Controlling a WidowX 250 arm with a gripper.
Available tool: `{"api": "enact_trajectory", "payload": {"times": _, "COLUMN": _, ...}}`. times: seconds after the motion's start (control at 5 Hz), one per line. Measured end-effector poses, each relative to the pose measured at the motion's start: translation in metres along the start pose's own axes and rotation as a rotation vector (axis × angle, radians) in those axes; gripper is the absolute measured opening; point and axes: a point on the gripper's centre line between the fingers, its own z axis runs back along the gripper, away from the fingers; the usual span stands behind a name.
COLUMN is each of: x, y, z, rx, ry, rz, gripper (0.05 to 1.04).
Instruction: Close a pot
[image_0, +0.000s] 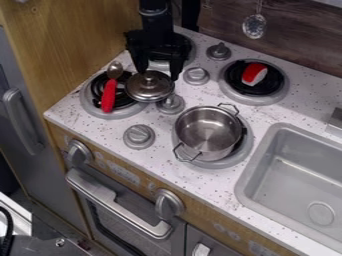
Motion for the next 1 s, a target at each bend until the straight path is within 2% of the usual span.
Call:
{"api": "enact_trajectory", "payload": {"times": 0.2, "x": -0.006, "y": 0.001, "z": -0.016, "rx": -0.003, "ry": 0.044, "rz": 0.005, "gripper": 0.999}}
{"api": "enact_trajectory", "payload": {"times": 0.4, "x": 0.005, "y": 0.009, "z": -0.033, "rx": 0.006, "ry": 0.068, "rz": 0.031, "gripper": 0.999}}
{"api": "enact_trajectory", "payload": {"times": 0.6, "x": 0.016, "y": 0.014, "z": -0.044, "rx": 0.010, "ry": 0.083, "rz": 0.046, "gripper": 0.999}}
{"api": "enact_trajectory", "payload": {"times": 1.0, "x": 0.036, "y": 0.034, "z": -0.055, "rx": 0.020, "ry": 0.079, "rz": 0.112, "gripper": 0.999}}
